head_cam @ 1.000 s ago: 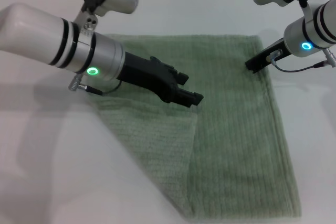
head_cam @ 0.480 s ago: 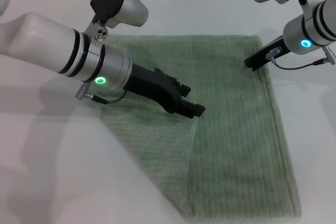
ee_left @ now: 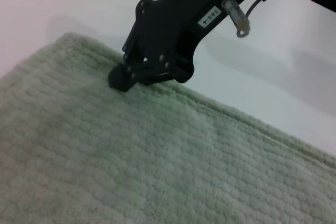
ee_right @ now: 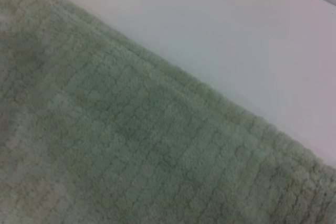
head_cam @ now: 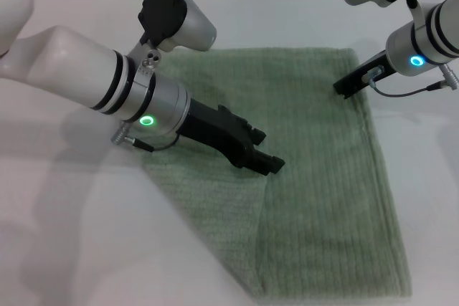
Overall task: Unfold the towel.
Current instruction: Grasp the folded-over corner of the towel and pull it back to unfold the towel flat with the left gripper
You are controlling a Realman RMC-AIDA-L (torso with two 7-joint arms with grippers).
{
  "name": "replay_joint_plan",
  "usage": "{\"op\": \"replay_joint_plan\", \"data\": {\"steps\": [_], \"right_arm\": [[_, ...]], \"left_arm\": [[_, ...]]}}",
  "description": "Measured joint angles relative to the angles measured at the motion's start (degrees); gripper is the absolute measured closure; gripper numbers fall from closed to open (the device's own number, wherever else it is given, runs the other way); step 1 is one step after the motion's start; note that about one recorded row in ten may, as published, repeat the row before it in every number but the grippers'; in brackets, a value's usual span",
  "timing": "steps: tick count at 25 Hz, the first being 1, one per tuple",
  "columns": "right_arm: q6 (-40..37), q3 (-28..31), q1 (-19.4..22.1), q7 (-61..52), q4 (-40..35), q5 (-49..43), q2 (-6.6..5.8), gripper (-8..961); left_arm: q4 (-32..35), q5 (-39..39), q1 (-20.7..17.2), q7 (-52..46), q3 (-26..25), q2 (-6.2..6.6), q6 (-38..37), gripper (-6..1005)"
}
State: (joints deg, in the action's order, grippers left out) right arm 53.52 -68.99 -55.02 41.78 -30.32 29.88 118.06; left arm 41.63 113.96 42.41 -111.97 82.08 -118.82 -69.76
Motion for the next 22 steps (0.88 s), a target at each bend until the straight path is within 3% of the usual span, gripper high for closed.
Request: {"op": "replay_joint_plan", "data": {"steps": [22], "right_arm": [[0.01, 0.00, 0.00, 0.05, 0.18, 0.00, 0.07, 953]], "left_arm": [[-0.75, -0.97, -0.22, -0.44, 5.09, -0.18, 4.54, 395]]}}
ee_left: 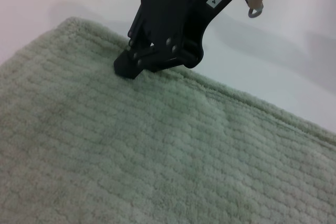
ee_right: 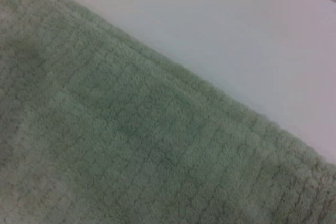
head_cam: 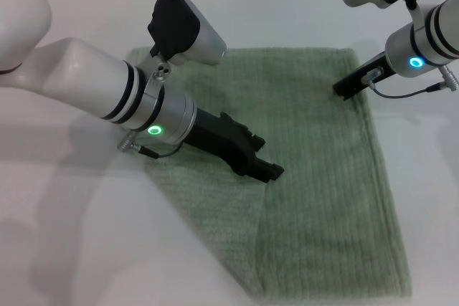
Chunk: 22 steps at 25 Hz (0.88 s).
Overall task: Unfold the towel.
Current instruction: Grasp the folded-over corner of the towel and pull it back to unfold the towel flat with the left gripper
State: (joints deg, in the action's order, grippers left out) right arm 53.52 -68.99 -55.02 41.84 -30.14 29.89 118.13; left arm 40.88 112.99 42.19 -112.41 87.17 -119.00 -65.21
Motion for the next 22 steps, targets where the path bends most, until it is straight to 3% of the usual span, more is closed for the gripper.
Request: {"op": "replay_joint_plan", "data": {"steps": [11, 16, 22], "right_arm": [[0.00, 0.00, 0.00, 0.00, 0.00, 0.00, 0.00, 954], [0.00, 0.00, 0.00, 0.00, 0.00, 0.00, 0.00, 954], [-0.04, 0.00, 0.00, 0.00, 0.00, 0.00, 0.00, 953]], "left_arm": [[-0.63, 0.04, 0.19, 0.00, 0.79, 0.00, 0.45, 406], [-0.56, 0.10, 0.27, 0.00, 1.87, 0.05, 0.23, 637], [0.09, 0.05, 0.51, 0.00, 1.91, 0.27, -1.19, 832]]}}
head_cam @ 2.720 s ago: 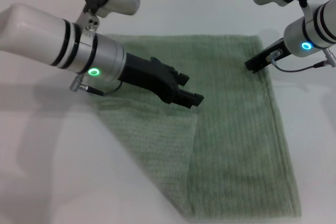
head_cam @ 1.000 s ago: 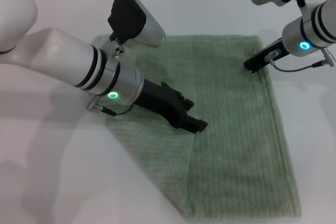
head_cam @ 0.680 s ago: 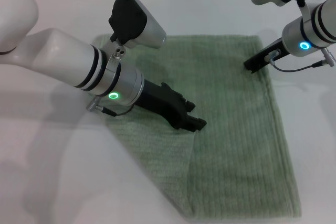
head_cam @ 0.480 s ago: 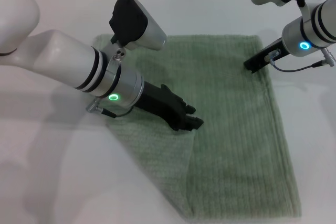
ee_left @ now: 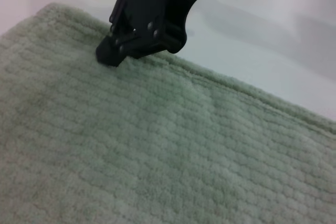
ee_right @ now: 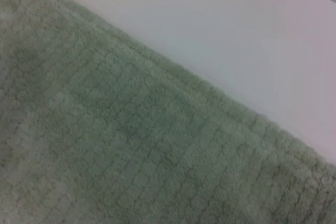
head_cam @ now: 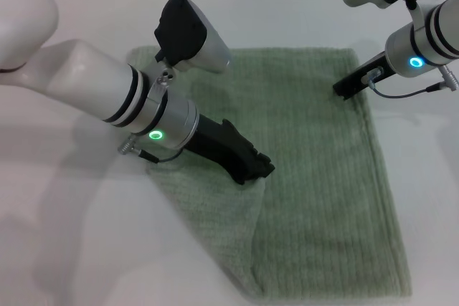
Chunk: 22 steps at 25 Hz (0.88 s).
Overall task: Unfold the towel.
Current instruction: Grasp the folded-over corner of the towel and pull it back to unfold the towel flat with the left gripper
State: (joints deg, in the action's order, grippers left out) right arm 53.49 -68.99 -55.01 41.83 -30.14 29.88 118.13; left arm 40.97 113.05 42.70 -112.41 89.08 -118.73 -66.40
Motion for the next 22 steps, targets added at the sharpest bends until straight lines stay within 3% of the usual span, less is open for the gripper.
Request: {"op": "replay_joint_plan", "data": {"steps": [5, 10, 22], "right_arm": [[-0.18, 0.00, 0.00, 0.00, 0.00, 0.00, 0.00, 953], [-0.39, -0.09, 0.00, 0.00, 0.00, 0.00, 0.00, 953], [-0.41, -0.17, -0.15, 0.00, 0.23, 0.00, 0.05, 954]], "left_arm": [[1.67, -0.04, 0.09, -0.02, -1.16, 0.22, -3.07, 909], [3.02, 0.84, 0.11, -0.04, -2.87, 0.58, -7.21, 915], [8.66, 11.61, 0.02, -1.50, -12.77, 0.77, -18.00, 933]]}}
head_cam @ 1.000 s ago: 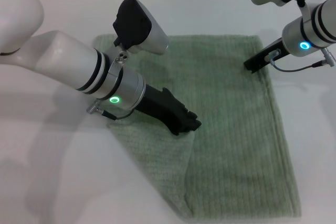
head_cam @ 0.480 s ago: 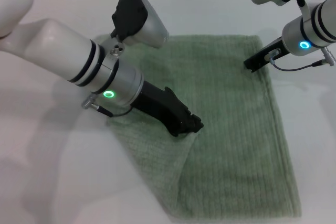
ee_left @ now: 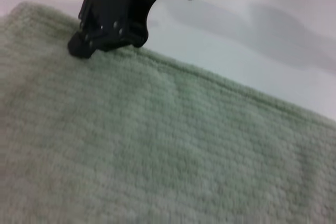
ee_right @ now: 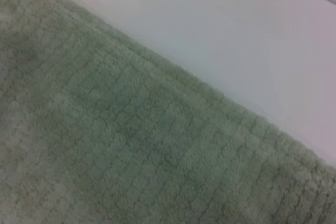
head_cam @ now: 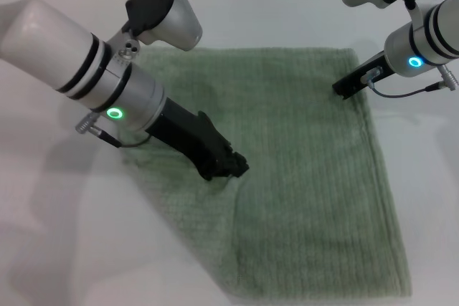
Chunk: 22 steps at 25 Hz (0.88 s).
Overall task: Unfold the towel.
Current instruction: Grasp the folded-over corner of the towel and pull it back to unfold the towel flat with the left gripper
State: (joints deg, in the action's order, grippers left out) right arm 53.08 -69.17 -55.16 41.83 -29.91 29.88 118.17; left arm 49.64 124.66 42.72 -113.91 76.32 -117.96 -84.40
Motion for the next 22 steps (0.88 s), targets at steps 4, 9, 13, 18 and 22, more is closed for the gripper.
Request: {"op": "replay_joint_plan", "data": {"steps": [4, 9, 13, 18, 22], "right_arm": [[-0.04, 0.00, -0.15, 0.00, 0.06, 0.00, 0.03, 953], [-0.09, 0.00, -0.43, 0.21, 0.33, 0.00, 0.04, 954], [-0.09, 0.00, -0.70, 0.53, 0.93, 0.00, 0.04, 954], [-0.13, 0.00, -0.97, 0.56, 1.01, 0.00, 0.04, 953], [-0.18, 0.00, -1.18, 0.58, 1.08, 0.00, 0.04, 953]], "left_arm": [[2.70, 1.65, -0.45, -1.17, -0.36, 0.03, -2.84, 939], [5.21, 3.22, -0.54, -1.70, -1.25, 0.20, -6.02, 938], [7.16, 5.94, -0.76, -2.93, -1.75, 0.10, -7.20, 939], [8.28, 9.14, -0.82, -3.63, -2.71, 0.20, -9.16, 939], [9.30, 10.75, -0.47, -3.68, -3.89, 0.06, -12.79, 939]]}}
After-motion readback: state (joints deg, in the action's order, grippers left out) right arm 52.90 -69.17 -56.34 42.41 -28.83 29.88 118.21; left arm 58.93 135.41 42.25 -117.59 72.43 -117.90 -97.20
